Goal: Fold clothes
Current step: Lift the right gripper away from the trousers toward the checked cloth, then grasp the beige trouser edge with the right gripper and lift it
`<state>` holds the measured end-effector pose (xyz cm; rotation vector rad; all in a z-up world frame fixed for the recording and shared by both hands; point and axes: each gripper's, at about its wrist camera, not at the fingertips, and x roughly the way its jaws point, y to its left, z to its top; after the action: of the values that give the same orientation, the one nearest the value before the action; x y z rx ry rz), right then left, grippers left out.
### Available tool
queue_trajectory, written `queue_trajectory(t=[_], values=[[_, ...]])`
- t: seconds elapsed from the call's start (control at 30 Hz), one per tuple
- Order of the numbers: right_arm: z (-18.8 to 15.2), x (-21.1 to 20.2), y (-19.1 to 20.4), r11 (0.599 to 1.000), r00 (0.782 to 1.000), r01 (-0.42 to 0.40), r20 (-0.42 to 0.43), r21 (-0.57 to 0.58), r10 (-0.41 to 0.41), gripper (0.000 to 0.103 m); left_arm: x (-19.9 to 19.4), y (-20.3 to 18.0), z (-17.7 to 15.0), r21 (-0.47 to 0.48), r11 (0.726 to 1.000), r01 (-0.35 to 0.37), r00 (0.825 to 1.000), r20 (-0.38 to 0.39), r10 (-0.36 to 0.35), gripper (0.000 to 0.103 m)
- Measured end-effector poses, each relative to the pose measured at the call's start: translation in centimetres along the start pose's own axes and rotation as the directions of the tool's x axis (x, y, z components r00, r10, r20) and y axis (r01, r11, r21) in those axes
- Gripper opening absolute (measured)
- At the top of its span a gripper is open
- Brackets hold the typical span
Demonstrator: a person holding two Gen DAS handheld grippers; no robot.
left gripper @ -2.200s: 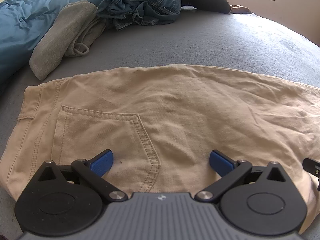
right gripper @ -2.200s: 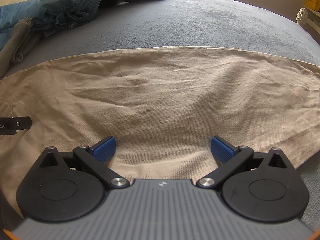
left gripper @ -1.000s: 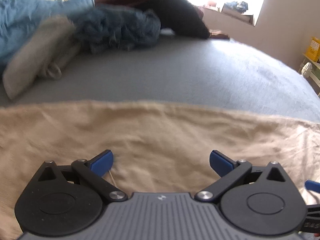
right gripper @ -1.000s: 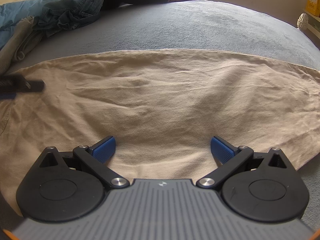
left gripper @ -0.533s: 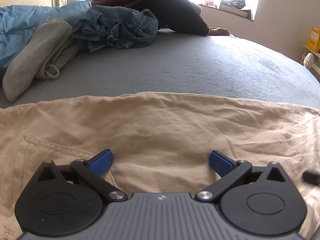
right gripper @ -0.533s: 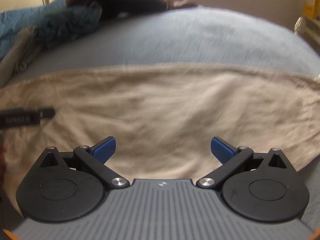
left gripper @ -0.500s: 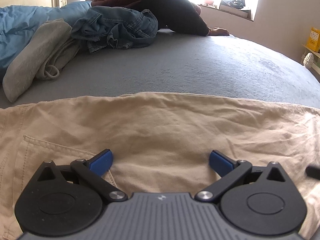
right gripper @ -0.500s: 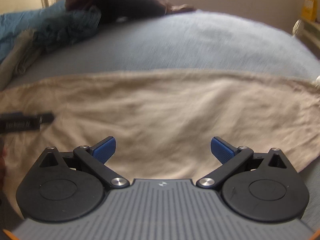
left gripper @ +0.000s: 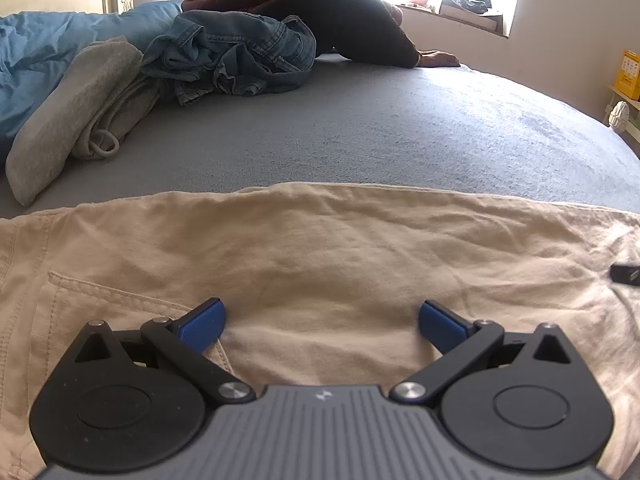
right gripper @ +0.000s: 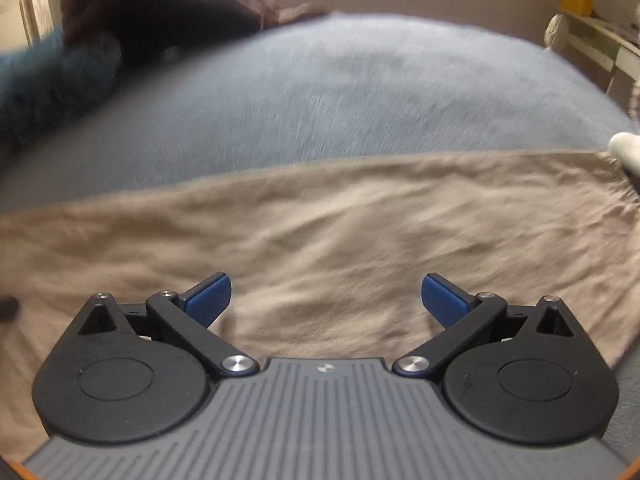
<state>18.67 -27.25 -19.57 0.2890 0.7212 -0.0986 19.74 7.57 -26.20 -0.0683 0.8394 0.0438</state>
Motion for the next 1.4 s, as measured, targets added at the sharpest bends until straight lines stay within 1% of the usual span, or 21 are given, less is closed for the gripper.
queue_trajectory(t=[0.17, 0.27, 0.3, 0.37, 0.43, 0.53, 0.57, 0.63, 0.67, 0.73, 0.77, 0.87, 0.97, 1.03, 1.07, 1.1, 1.13, 1.17, 1.37, 1.4], values=[[0.5, -1.4, -4.1, 0.988, 0.999, -0.024, 0.029, 0.149, 0.020, 0.102, 0.0, 0.1, 0.1, -0.003, 1.000, 0.003, 1.000, -0.001, -0.003, 0.103], [0.8, -2.2, -6.6, 0.971, 0.998, -0.040, 0.048, 0.237, 0.030, 0.102, 0.0, 0.1, -0.1, -0.001, 1.000, 0.003, 1.000, 0.007, -0.003, 0.103], [0.5, -2.5, -8.2, 0.958, 0.998, -0.036, 0.056, 0.284, 0.021, 0.102, 0.0, 0.1, -0.1, -0.001, 1.000, 0.004, 1.000, 0.006, -0.004, 0.103], [-0.3, -3.1, -11.4, 0.925, 0.997, -0.026, 0.071, 0.380, -0.001, 0.102, 0.0, 0.1, 0.0, 0.000, 1.000, 0.004, 1.000, 0.003, -0.004, 0.103], [-1.1, -3.7, -14.7, 0.882, 0.996, -0.019, 0.084, 0.472, -0.024, 0.101, 0.0, 0.1, 0.0, 0.001, 1.000, 0.004, 1.000, 0.000, -0.004, 0.103], [-2.2, -4.6, -19.6, 0.800, 0.993, -0.011, 0.099, 0.600, -0.061, 0.099, 0.0, 0.0, 0.0, 0.004, 1.000, -0.001, 1.000, -0.001, 0.001, 0.103], [-2.6, -4.9, -21.2, 0.768, 0.992, -0.009, 0.102, 0.640, -0.073, 0.095, 0.0, 0.0, 0.0, 0.006, 1.000, -0.003, 1.000, 0.000, 0.003, 0.103], [-3.5, -4.7, -23.1, 0.721, 0.990, -0.024, 0.115, 0.693, -0.078, 0.091, 0.1, -0.1, 0.0, 0.010, 1.000, -0.008, 1.000, 0.002, 0.008, 0.103], [-3.8, -4.6, -23.8, 0.700, 0.989, -0.049, 0.135, 0.713, -0.068, 0.089, 0.1, -0.1, 0.0, 0.012, 1.000, -0.010, 1.000, 0.001, 0.010, 0.103], [-4.2, -4.1, -24.9, 0.667, 0.984, -0.088, 0.170, 0.740, -0.058, 0.089, 0.1, -0.2, 0.0, 0.016, 1.000, -0.013, 1.000, -0.001, 0.013, 0.103], [-4.1, -3.7, -25.4, 0.658, 0.982, -0.100, 0.182, 0.746, -0.057, 0.089, 0.1, -0.3, 0.1, 0.016, 1.000, -0.014, 1.000, -0.003, 0.014, 0.103], [-3.1, -2.2, -26.1, 0.656, 0.978, -0.106, 0.197, 0.747, -0.067, 0.086, 0.2, -0.3, 0.1, 0.019, 1.000, -0.019, 1.000, -0.005, 0.019, 0.103], [-2.1, -0.8, -26.8, 0.655, 0.974, -0.111, 0.212, 0.747, -0.077, 0.077, 0.2, -0.3, 0.0, 0.021, 1.000, -0.019, 1.000, -0.001, 0.019, 0.103], [-1.5, -0.9, -26.1, 0.666, 0.971, -0.135, 0.231, 0.733, -0.058, 0.060, 0.2, -0.3, 0.0, 0.022, 1.000, -0.019, 1.000, -0.002, 0.019, 0.103], [-1.3, -1.0, -25.7, 0.672, 0.969, -0.147, 0.241, 0.726, -0.048, 0.047, 0.2, -0.3, 0.0, 0.022, 1.000, -0.019, 1.000, -0.003, 0.019, 0.103], [-1.0, -1.1, -25.3, 0.678, 0.967, -0.159, 0.251, 0.718, -0.038, 0.031, 0.2, -0.4, 0.0, 0.022, 1.000, -0.020, 1.000, -0.005, 0.020, 0.103], [-0.7, -1.2, -24.9, 0.683, 0.965, -0.172, 0.261, 0.710, -0.028, 0.021, 0.2, -0.3, 0.1, 0.021, 1.000, -0.019, 1.000, -0.006, 0.019, 0.103], [-0.4, -1.2, -24.5, 0.688, 0.963, -0.184, 0.270, 0.702, -0.018, 0.005, 0.2, -0.3, 0.1, 0.021, 1.000, -0.017, 1.000, -0.007, 0.017, 0.103], [1.4, -1.7, -22.2, 0.716, 0.945, -0.257, 0.325, 0.649, 0.044, 0.004, 0.1, -0.2, 0.0, 0.019, 1.000, -0.008, 1.000, -0.005, 0.008, 0.103], [1.9, -2.3, -20.8, 0.729, 0.939, -0.283, 0.334, 0.623, 0.079, 0.004, 0.1, -0.2, 0.0, 0.018, 1.000, -0.007, 1.000, -0.005, 0.007, 0.103]])
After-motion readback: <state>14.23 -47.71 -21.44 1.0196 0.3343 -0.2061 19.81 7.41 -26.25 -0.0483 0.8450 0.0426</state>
